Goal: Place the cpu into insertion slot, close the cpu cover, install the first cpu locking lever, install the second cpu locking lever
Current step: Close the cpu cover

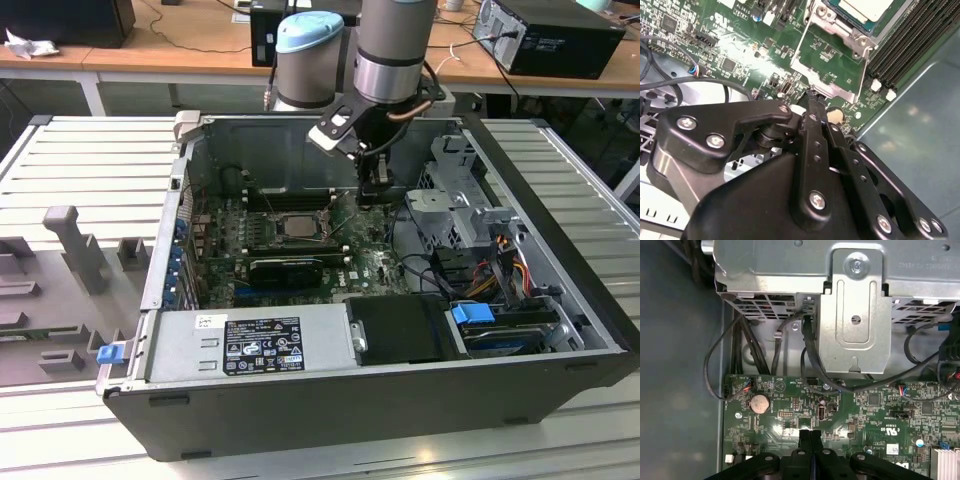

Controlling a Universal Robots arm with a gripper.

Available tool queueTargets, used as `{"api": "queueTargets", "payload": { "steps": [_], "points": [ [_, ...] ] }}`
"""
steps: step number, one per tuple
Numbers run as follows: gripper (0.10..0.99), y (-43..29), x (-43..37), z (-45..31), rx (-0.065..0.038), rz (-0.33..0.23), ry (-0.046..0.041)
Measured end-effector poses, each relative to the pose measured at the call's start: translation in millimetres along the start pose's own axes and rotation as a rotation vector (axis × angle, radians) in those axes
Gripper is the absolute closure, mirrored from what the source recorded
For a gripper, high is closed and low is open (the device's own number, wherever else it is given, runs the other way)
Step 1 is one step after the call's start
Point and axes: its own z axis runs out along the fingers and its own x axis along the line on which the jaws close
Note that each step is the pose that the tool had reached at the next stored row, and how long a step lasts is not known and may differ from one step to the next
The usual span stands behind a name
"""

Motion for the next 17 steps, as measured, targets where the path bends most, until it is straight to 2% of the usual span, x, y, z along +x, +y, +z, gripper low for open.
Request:
{"api": "queueTargets", "payload": {
  "steps": [17],
  "points": [
    [0.98, -8.9, 0.2, 0.3, 0.001, 0.0, 0.0002]
  ]
}}
